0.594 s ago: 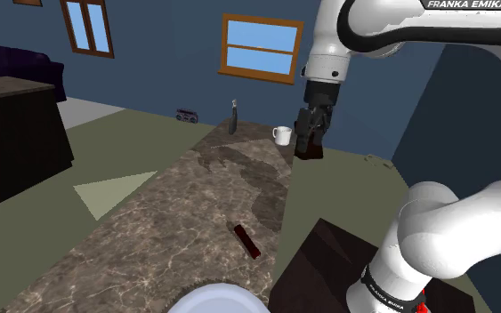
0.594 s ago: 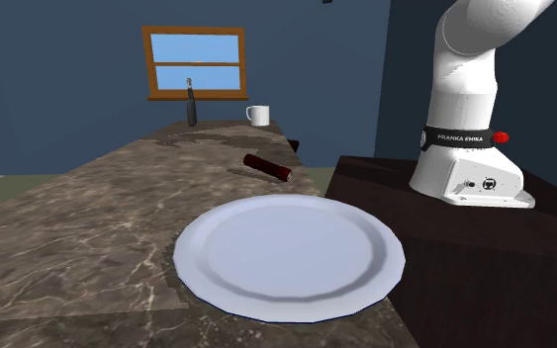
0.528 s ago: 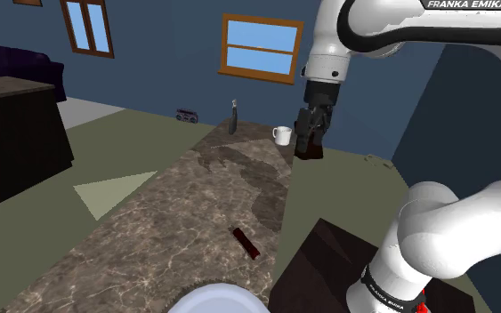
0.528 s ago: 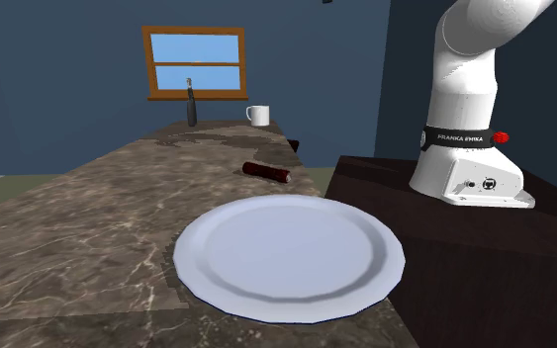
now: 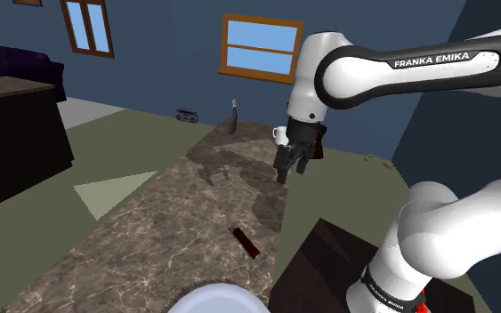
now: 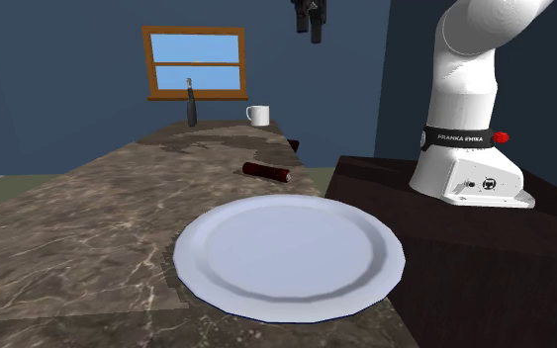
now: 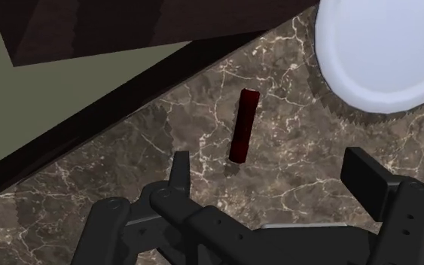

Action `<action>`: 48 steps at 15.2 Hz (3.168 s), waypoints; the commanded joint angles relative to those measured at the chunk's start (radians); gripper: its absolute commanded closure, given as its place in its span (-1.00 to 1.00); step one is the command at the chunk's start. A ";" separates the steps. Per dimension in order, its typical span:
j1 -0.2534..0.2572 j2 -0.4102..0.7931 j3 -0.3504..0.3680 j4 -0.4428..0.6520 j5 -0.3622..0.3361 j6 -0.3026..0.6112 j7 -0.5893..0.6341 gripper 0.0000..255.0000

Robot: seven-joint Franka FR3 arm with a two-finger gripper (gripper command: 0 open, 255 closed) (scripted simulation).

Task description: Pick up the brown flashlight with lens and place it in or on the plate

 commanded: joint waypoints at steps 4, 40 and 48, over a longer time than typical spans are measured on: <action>0.004 0.067 0.056 -0.126 0.028 0.235 0.065 -1.00; -0.124 0.810 0.267 -0.174 -0.251 1.110 0.507 1.00; -0.107 0.707 0.286 -0.180 -0.104 1.020 0.401 1.00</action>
